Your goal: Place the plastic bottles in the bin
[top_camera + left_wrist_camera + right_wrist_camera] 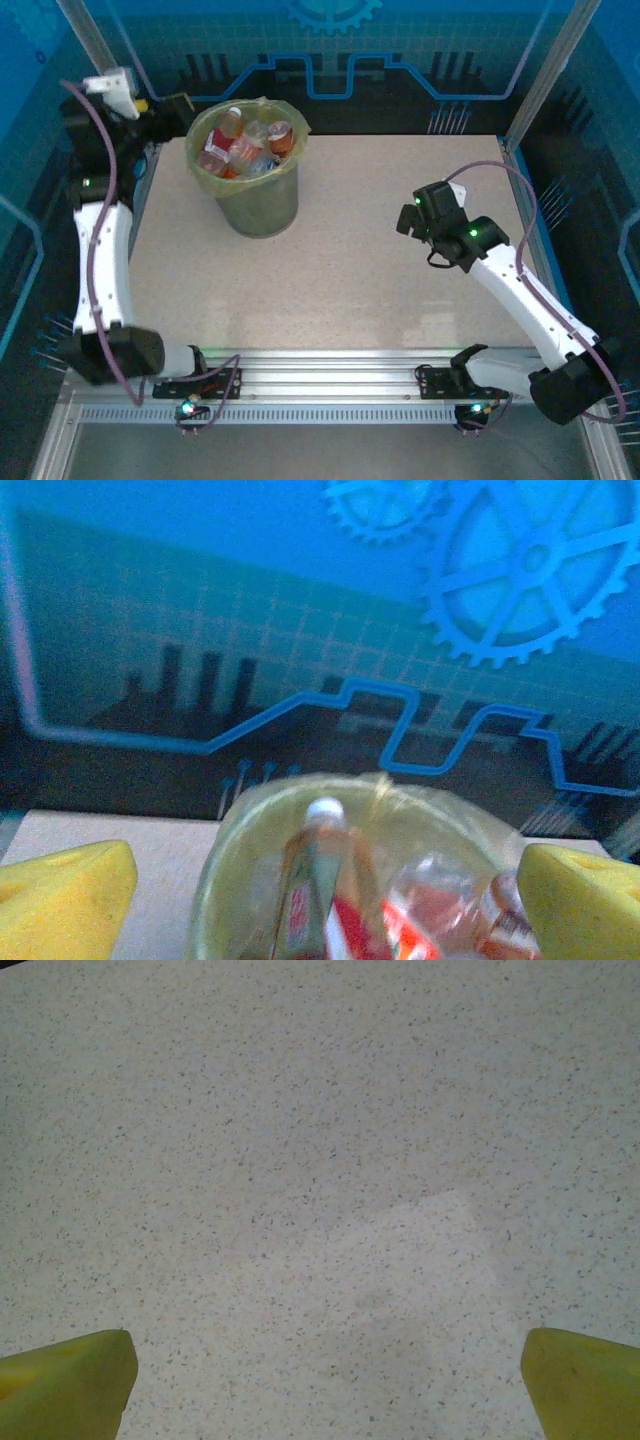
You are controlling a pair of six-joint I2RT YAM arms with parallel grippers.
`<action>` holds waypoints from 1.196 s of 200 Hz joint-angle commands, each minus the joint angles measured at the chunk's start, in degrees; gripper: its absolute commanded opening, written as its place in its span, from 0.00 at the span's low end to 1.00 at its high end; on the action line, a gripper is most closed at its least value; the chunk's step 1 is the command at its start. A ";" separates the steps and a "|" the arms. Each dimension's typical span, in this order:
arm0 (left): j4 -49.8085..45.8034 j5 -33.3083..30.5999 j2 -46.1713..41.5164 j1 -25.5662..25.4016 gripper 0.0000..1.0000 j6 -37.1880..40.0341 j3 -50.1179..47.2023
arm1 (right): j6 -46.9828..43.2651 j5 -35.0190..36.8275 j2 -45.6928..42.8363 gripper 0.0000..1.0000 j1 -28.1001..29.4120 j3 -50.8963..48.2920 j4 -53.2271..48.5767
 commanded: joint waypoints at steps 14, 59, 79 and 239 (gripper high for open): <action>3.94 -11.48 -13.24 0.37 0.99 -5.70 -18.04 | -1.85 3.70 -2.80 1.00 0.29 -2.57 -0.49; 5.03 -18.34 -27.77 0.38 0.99 -7.38 -37.86 | -4.05 6.79 -6.91 1.00 -0.75 -7.34 2.37; 6.52 -18.87 -31.14 0.38 0.99 -7.41 -44.09 | -5.90 7.19 -8.63 1.00 -1.63 -9.84 5.22; 51.58 -15.64 -17.38 -6.95 0.99 3.33 -74.44 | -29.28 4.33 -7.44 1.00 -10.91 -27.15 37.25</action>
